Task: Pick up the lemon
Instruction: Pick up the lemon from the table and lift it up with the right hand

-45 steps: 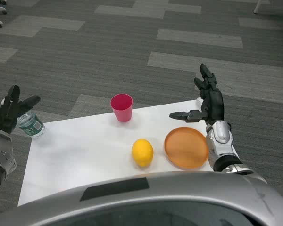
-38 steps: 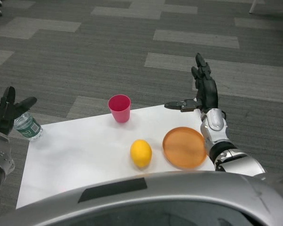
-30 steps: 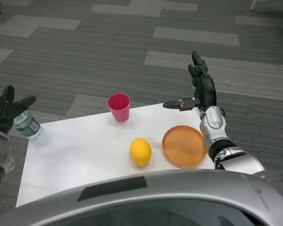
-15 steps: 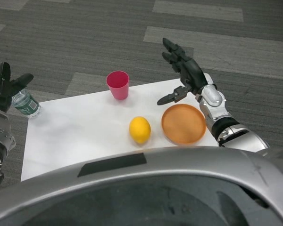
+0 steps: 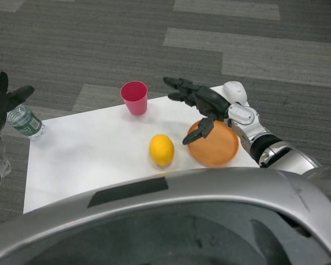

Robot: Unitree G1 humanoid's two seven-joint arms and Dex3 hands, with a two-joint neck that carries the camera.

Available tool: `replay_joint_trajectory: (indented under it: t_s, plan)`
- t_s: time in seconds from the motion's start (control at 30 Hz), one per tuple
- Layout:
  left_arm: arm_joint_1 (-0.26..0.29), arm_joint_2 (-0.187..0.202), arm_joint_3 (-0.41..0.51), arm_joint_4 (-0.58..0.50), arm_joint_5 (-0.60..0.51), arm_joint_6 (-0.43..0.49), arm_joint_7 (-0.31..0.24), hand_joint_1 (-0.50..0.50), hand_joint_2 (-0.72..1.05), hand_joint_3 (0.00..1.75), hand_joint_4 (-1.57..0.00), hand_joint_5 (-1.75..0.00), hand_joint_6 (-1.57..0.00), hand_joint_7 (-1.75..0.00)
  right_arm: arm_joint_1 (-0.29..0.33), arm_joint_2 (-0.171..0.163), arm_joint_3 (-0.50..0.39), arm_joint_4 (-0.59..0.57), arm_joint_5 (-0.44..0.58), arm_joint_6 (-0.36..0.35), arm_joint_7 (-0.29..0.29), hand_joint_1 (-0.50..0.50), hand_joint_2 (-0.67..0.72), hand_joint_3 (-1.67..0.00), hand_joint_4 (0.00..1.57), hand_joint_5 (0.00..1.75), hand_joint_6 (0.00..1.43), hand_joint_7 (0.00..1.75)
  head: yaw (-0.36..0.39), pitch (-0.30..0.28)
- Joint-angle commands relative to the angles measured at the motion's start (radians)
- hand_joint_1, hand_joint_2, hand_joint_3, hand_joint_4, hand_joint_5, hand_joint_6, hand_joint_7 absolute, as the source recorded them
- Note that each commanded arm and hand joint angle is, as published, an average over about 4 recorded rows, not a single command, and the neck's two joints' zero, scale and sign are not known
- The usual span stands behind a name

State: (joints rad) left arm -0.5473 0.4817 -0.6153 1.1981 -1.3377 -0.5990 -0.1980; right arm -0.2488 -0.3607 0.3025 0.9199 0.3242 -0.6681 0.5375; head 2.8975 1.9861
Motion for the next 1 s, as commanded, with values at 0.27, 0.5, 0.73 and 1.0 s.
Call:
replay_joint_trajectory:
  t_s: [0.27, 0.5, 0.73, 1.0]
  plan:
    - [0.009, 0.017, 0.018, -0.048, 0.003, 0.005, -0.005, 0.50, 0.96, 0.09, 0.00, 0.00, 0.00, 0.00, -0.151, -0.022, 0.186, 0.161, 0.006, 0.008, 0.042, 0.00, -0.10, -0.65, 0.00, 0.78, 0.00, 0.07, 0.035, 0.019]
    - [0.023, 0.017, 0.040, -0.065, 0.007, 0.005, -0.006, 0.50, 0.96, 0.09, 0.00, 0.00, 0.00, 0.00, -0.200, -0.007, 0.241, 0.224, 0.003, 0.008, 0.044, -0.04, -0.10, -0.71, 0.00, 0.85, 0.00, 0.07, 0.064, 0.021]
    - [0.024, 0.019, 0.040, -0.063, 0.006, 0.005, -0.005, 0.50, 0.96, 0.09, 0.00, 0.00, 0.00, 0.00, -0.222, 0.006, 0.315, 0.247, -0.002, 0.008, 0.041, -0.08, -0.16, -0.71, 0.00, 0.87, 0.00, 0.03, 0.096, 0.007]
    - [0.023, 0.024, 0.038, -0.062, 0.005, 0.005, -0.005, 0.50, 0.96, 0.07, 0.00, 0.00, 0.00, 0.00, -0.255, 0.039, 0.439, 0.282, 0.000, 0.011, 0.033, 0.00, 0.15, -0.42, 0.00, 0.87, 0.00, 0.03, 0.121, -0.016]
